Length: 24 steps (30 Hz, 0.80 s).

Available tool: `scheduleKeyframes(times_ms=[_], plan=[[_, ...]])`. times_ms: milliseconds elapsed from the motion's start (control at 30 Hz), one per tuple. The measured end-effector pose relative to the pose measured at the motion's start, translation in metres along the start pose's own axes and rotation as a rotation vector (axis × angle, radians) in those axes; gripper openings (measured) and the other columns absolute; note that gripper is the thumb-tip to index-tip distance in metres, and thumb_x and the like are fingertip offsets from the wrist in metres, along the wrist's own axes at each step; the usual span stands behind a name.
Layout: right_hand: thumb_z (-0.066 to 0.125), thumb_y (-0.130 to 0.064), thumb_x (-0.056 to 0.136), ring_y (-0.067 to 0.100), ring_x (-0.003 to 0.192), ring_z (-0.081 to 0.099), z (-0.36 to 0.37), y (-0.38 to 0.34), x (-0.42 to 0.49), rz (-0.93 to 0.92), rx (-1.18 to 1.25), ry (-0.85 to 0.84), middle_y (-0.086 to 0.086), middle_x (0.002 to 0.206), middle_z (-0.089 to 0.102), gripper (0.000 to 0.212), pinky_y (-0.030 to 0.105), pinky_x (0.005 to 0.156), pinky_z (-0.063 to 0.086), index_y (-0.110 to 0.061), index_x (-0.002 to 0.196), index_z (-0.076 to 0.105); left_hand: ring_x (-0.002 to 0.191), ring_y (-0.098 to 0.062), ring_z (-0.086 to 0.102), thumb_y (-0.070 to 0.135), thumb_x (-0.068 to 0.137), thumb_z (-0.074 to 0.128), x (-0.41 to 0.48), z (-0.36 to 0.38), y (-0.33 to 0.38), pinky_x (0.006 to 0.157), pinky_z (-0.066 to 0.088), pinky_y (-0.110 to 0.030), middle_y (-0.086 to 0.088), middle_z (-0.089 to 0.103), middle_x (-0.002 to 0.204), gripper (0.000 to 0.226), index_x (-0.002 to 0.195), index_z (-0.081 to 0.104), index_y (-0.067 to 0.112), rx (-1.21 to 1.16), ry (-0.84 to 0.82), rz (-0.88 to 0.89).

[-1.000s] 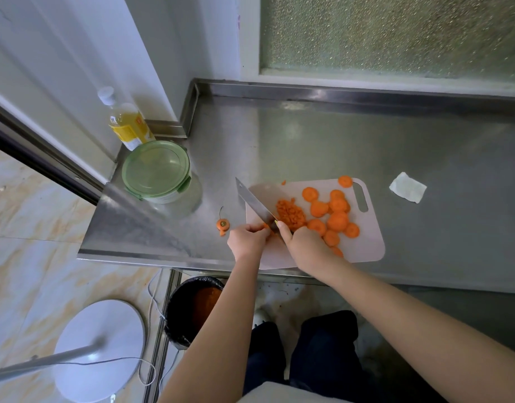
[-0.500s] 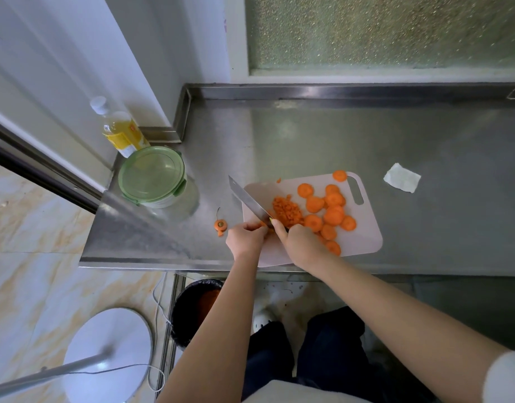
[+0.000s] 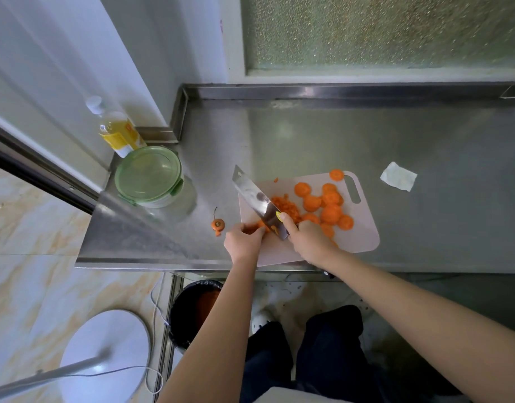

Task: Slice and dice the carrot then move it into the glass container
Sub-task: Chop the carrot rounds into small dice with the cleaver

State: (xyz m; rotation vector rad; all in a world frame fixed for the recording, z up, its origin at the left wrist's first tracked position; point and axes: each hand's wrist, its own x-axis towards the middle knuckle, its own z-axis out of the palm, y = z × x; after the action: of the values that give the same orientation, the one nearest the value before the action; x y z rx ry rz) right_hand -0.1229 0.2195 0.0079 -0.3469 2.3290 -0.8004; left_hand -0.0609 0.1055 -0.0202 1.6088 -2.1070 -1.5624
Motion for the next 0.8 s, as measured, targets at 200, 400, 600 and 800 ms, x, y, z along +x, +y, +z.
scheduleKeyframes(times_ms=[200,400,600,800], plan=[[0.024,-0.056,0.099,0.017,0.052,0.044,-0.001,-0.004,-0.009,-0.016,-0.086,-0.021,0.003,0.053,0.046,0.068,0.025,0.049,0.03,-0.011,0.05,0.041,0.085,-0.012,0.06,0.017,0.079,0.072,-0.003,0.001,-0.002,0.078,0.04,-0.018,-0.002,0.071,0.097,0.016,0.095,0.071,0.013,-0.022,0.017,0.027],[0.024,-0.053,0.1,0.018,0.051,0.046,-0.002,-0.007,-0.008,-0.022,-0.089,-0.01,0.004,0.052,0.047,0.068,0.026,0.05,0.033,-0.009,0.05,0.041,0.085,-0.012,0.057,0.016,0.082,0.07,-0.002,0.001,-0.002,0.081,0.042,-0.02,-0.002,0.07,0.098,0.016,0.097,0.071,0.012,-0.031,0.021,0.009],[0.024,-0.052,0.1,0.018,0.049,0.042,-0.005,-0.011,-0.01,-0.028,-0.112,-0.019,0.004,0.049,0.042,0.068,0.027,0.047,0.028,-0.01,0.048,0.037,0.088,-0.013,0.058,0.016,0.081,0.069,0.0,0.001,0.001,0.078,0.042,-0.02,-0.003,0.07,0.1,0.018,0.099,0.071,0.011,-0.046,0.012,-0.035],[0.027,-0.052,0.1,0.02,0.052,0.042,-0.006,-0.019,-0.009,-0.001,-0.147,-0.038,0.004,0.053,0.041,0.063,0.028,0.047,0.029,-0.011,0.052,0.036,0.086,-0.013,0.058,0.013,0.081,0.069,0.001,0.0,0.002,0.077,0.042,-0.021,-0.005,0.071,0.097,0.015,0.096,0.072,0.011,-0.064,-0.002,-0.061]])
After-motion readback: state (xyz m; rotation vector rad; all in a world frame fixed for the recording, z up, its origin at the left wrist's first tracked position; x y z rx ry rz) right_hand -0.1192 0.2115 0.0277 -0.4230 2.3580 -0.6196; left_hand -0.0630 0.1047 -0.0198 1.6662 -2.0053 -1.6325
